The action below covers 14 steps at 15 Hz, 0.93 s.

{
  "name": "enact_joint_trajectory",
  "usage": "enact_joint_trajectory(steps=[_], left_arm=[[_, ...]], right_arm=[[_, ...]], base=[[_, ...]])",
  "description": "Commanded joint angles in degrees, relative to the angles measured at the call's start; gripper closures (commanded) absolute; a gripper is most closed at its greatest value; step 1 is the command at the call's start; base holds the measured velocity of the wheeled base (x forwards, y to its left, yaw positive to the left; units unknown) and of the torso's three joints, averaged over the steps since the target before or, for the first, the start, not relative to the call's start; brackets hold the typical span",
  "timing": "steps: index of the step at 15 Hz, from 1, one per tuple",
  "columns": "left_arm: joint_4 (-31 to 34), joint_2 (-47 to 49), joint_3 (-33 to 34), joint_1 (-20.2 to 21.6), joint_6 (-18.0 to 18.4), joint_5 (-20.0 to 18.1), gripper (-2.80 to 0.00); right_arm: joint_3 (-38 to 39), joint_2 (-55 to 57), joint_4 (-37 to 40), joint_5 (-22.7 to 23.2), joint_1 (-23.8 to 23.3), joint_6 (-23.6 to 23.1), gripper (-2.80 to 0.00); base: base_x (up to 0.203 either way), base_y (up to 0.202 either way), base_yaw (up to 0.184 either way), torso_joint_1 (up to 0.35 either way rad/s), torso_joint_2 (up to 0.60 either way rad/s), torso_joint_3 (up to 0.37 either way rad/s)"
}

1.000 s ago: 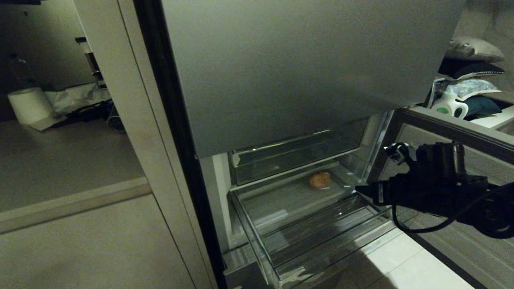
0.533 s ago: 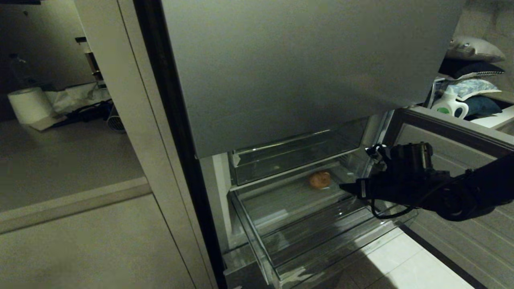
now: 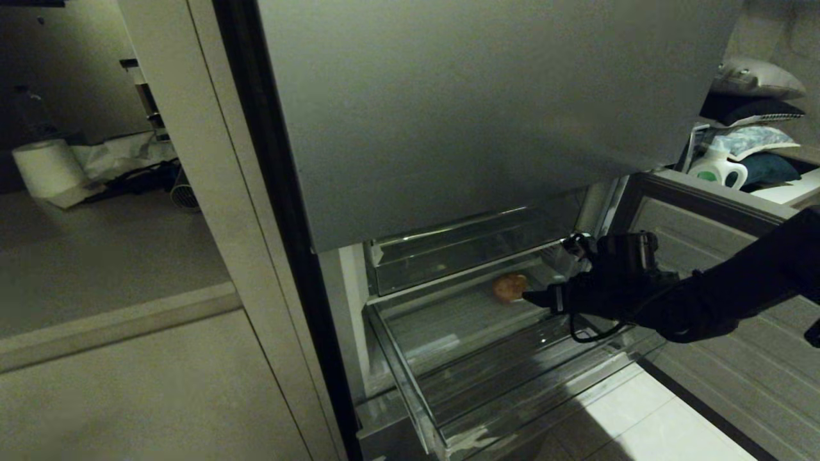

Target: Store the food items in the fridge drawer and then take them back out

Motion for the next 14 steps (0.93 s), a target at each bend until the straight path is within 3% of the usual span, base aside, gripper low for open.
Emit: enact_joint_trajectory(steps=[1, 14], left_arm=[[0.0, 0.1, 0.0, 0.0, 0.0, 0.0, 0.00], [0.0, 0.1, 0.0, 0.0, 0.0, 0.0, 0.00]], right_arm=[[-2.8, 3.2, -0.3, 0.2, 0.0, -0.5, -2.80], [-9.8, 8.1, 1.0, 1.7, 0.1, -0.7, -2.80]], base=[[0.000, 0.000, 0.000, 0.000, 0.00, 0.000], [0.000, 0.000, 0.000, 0.000, 0.00, 0.000]])
